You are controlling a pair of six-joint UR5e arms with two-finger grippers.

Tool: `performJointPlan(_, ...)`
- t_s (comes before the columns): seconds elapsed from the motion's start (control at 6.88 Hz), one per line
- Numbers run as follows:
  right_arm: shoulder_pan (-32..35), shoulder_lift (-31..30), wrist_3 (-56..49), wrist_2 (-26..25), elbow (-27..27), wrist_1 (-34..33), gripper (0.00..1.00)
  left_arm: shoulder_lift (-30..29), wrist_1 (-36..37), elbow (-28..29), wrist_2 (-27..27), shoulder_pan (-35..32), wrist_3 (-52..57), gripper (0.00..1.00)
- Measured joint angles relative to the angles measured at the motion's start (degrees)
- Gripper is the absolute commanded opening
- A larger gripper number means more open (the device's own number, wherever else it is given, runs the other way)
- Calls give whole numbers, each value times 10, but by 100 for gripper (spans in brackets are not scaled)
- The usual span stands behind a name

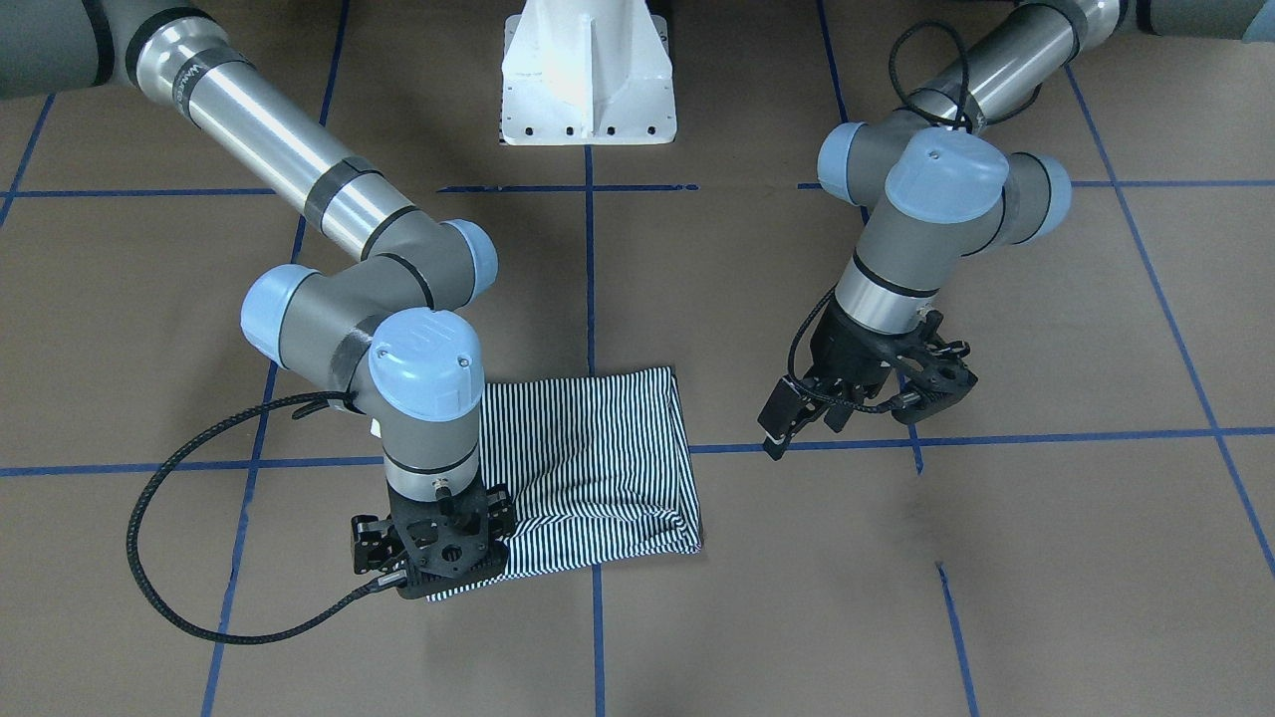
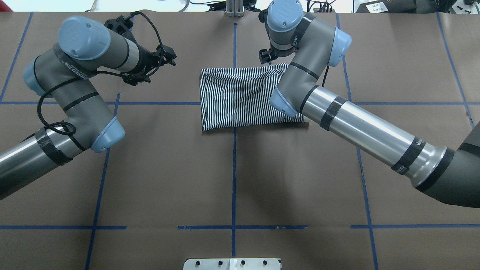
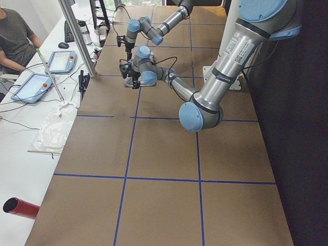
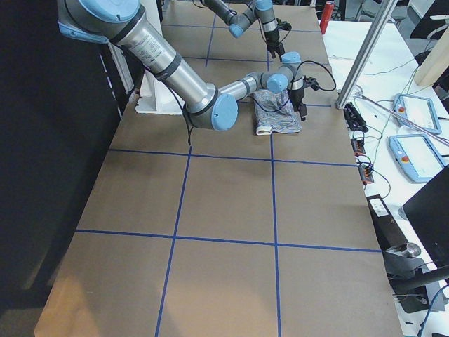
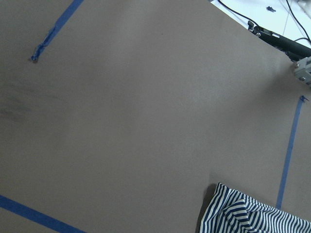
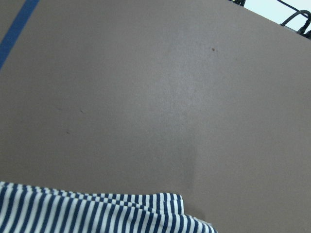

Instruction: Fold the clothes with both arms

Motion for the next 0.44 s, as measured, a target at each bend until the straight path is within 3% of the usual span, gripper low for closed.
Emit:
performJointPlan(0.15,14,0,-12,21,1,0,100,0,0,0,0,0,1,100)
performJointPlan(0.44,67,-27,-36,111,28,-9,100,3,2,-2,-21,-26,43,100)
